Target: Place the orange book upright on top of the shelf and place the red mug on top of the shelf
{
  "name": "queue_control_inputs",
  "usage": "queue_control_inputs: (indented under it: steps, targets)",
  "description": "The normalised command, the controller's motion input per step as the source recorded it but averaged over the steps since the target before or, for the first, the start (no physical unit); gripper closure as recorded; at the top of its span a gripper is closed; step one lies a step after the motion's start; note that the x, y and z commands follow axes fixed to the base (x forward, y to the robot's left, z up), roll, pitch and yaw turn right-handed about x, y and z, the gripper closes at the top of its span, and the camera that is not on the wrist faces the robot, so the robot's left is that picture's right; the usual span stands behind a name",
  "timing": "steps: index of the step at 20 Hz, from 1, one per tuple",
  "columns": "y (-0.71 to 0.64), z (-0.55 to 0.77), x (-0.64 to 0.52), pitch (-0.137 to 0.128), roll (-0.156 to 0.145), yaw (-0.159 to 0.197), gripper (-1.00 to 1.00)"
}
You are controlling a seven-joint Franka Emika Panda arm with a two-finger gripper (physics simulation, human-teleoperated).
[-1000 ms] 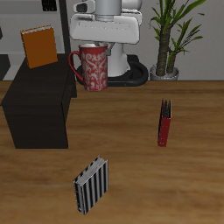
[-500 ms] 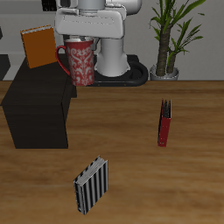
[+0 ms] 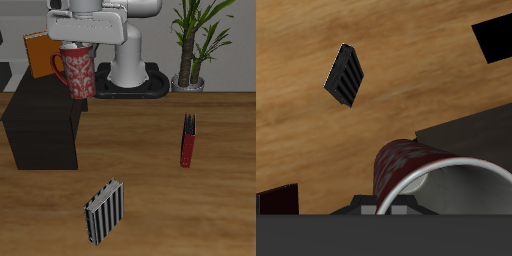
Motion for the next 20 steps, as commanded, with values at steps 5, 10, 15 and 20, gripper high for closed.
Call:
queue_control_inputs:
  steps: [5, 10, 15, 20]
  targets:
    - [-0.38, -0.13, 0.20, 0.066, -0.010, -0.081, 1.00]
    - [-0.25, -0.03, -0.02, 0.009, -0.015, -0.034, 1.00]
    - [-0.15, 0.17, -0.25, -0.019, 0.018, -0.008, 1.00]
    - [-0.43, 0.13, -0.05, 0.002, -0.017, -0.021, 1.00]
